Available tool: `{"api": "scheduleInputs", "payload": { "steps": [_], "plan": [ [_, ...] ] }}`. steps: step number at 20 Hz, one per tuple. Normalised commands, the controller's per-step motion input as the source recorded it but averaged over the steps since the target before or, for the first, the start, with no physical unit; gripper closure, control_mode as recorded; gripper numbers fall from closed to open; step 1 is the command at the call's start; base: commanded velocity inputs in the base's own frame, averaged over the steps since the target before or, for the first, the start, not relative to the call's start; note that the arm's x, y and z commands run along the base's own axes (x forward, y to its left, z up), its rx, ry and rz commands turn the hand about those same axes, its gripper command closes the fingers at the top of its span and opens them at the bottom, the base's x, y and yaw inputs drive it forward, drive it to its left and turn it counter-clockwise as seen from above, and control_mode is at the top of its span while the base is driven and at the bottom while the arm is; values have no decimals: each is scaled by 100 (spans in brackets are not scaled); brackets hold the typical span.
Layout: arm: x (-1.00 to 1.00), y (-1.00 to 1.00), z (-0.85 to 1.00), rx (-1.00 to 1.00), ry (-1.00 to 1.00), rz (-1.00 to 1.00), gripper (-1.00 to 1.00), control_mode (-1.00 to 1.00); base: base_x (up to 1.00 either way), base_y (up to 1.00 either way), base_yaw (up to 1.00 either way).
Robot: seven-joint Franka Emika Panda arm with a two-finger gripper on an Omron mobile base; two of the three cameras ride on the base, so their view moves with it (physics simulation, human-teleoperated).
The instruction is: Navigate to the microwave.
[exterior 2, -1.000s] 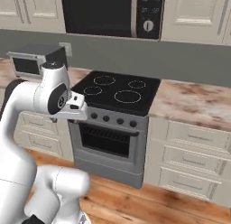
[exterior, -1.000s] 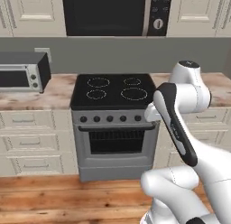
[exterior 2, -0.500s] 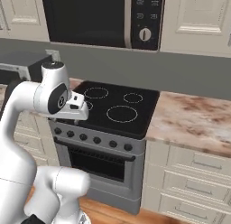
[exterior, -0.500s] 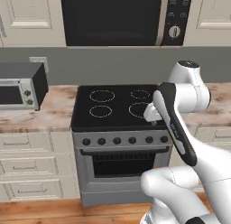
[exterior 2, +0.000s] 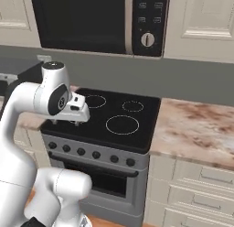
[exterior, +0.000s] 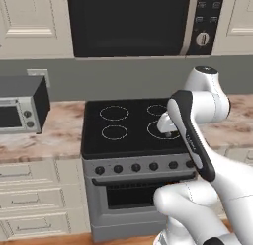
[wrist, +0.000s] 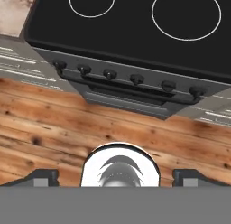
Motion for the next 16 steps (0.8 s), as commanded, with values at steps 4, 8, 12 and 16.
{"api": "scheduleInputs", "payload": {
  "steps": [4,8,12,16],
  "plan": [
    [0,0,0,0,0,0,-100,100,49,38,-18],
    [0,0,0,0,0,0,-100,100,53,36,-19],
    [0,0,0,0,0,0,-100,100,55,27,-16],
    [0,0,0,0,0,0,-100,100,56,18,-14]
  ]
}}
